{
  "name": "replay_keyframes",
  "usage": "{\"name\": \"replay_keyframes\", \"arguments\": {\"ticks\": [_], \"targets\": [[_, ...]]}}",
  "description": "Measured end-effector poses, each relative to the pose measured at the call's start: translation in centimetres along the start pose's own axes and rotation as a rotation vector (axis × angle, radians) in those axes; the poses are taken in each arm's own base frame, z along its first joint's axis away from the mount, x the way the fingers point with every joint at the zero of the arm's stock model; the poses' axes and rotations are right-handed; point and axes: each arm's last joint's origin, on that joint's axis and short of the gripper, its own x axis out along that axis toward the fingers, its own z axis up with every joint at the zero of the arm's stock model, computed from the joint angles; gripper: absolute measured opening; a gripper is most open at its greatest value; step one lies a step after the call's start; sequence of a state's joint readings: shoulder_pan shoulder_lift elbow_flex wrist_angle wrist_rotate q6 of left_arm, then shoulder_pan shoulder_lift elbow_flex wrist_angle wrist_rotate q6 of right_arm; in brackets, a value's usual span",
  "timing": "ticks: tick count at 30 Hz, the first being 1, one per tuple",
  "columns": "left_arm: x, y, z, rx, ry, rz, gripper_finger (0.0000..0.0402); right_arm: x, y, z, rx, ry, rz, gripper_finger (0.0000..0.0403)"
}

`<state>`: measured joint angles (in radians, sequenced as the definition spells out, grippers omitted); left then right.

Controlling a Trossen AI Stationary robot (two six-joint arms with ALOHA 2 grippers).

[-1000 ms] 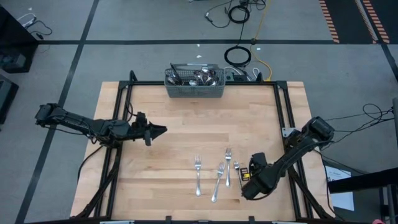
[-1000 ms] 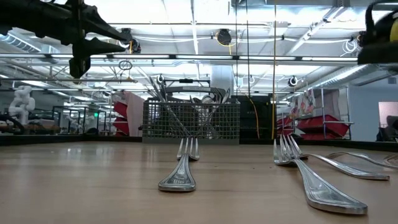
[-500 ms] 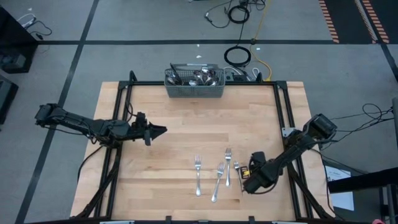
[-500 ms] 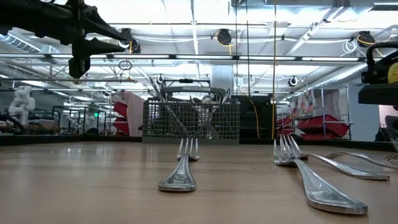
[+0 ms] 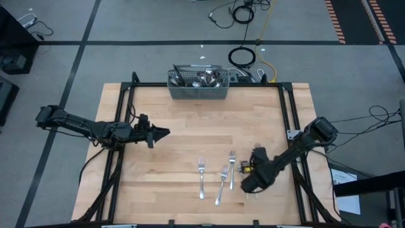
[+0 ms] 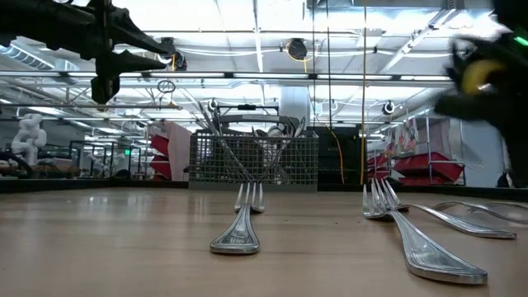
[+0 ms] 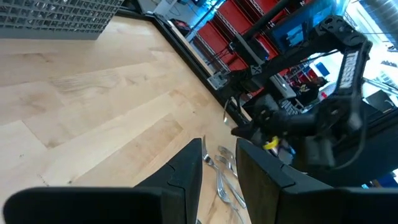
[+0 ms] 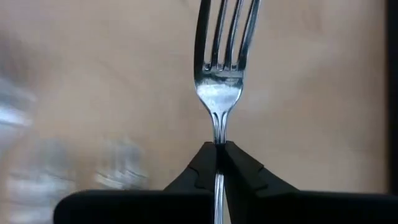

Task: Sort silverware
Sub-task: Put the silver fork into the utensil holder

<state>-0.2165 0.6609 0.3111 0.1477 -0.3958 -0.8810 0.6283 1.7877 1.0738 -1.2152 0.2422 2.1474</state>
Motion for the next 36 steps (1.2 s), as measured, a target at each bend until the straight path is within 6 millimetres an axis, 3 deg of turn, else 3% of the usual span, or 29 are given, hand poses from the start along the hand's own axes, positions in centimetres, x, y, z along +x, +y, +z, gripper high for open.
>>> {"name": "replay_keyframes", "arguments": {"ticks": [4, 10, 17, 23, 28, 31, 36], "targets": [[0.0, 0.0, 0.0, 0.003, -0.006, 0.006, 0.0105, -2.5, 1.3, 2.5, 0.016, -0.169, 0.067, 0.0002], [0.0, 0.0, 0.0, 0.004, -0.01, 0.008, 0.0105, -5.6, 2.2, 8.6, 0.099, -0.507, 0.224, 0.0001], [0.0, 0.1, 0.1, 0.003, -0.027, 0.022, 0.0105, -7.7, 0.1, 17.2, 0.228, -0.835, 0.294, 0.0001], [0.0, 0.1, 0.1, 0.004, -0.035, 0.03, 0.0105, -10.1, -1.8, 23.2, 0.216, -0.921, 0.263, 0.0], [0.0, 0.2, 0.2, 0.005, -0.071, 0.06, 0.0105, -12.0, -1.0, 28.1, 0.029, -0.948, 0.339, 0.0], [0.0, 0.2, 0.3, 0.007, -0.091, 0.078, 0.0105, -12.0, 0.0, 30.8, -0.082, -0.999, 0.44, 0.0], [0.0, 0.3, 0.3, 0.007, -0.098, 0.084, 0.0105, -9.0, 0.7, 33.6, -0.164, -0.97, 0.464, 0.0]]}}
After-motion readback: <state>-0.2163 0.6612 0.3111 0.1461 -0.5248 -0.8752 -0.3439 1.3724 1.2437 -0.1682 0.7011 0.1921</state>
